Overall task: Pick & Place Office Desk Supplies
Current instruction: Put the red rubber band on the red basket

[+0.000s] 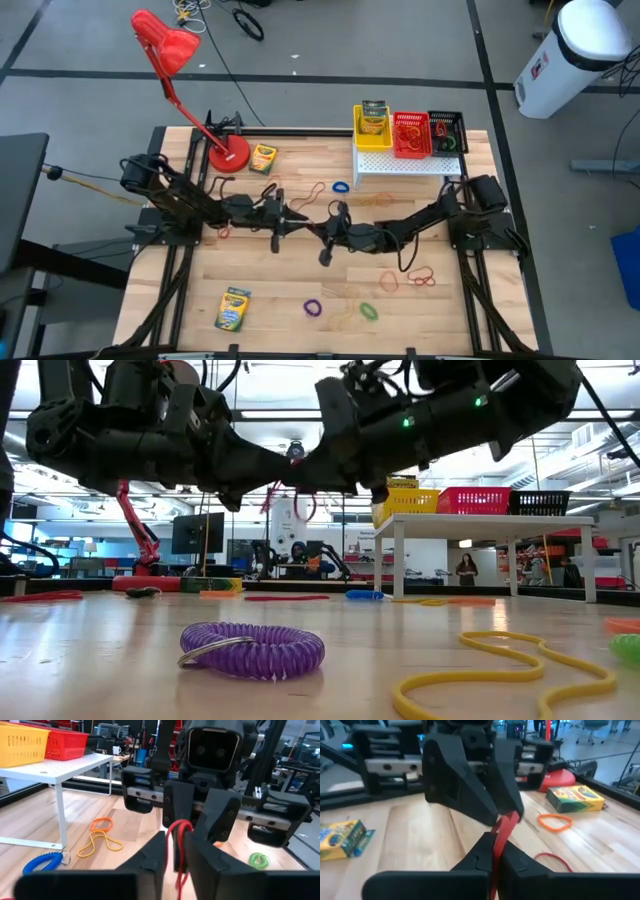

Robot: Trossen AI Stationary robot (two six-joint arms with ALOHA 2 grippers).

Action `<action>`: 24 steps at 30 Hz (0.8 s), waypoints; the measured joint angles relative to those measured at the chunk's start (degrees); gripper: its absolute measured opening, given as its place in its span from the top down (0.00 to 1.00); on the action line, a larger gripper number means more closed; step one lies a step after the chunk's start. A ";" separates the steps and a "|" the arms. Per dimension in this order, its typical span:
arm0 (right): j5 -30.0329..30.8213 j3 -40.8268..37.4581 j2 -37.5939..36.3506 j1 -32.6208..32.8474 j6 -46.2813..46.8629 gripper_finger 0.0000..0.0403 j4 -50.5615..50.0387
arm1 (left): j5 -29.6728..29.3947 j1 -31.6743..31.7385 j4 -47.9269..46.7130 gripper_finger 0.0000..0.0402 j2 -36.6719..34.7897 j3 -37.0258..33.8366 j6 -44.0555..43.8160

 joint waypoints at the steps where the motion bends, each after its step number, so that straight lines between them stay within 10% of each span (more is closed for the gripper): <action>1: 0.33 0.00 -0.57 0.27 -0.37 0.99 -0.70 | 0.02 -0.02 -0.02 0.76 -0.30 -0.15 0.10; 14: 17.35 -0.07 -20.26 6.52 -0.74 1.00 -28.05 | -3.75 0.07 15.56 0.56 -3.06 -13.83 1.25; 24: 24.09 -0.04 -45.07 -7.10 0.88 1.00 -55.63 | -3.44 -0.02 15.33 0.56 -3.13 -15.17 0.65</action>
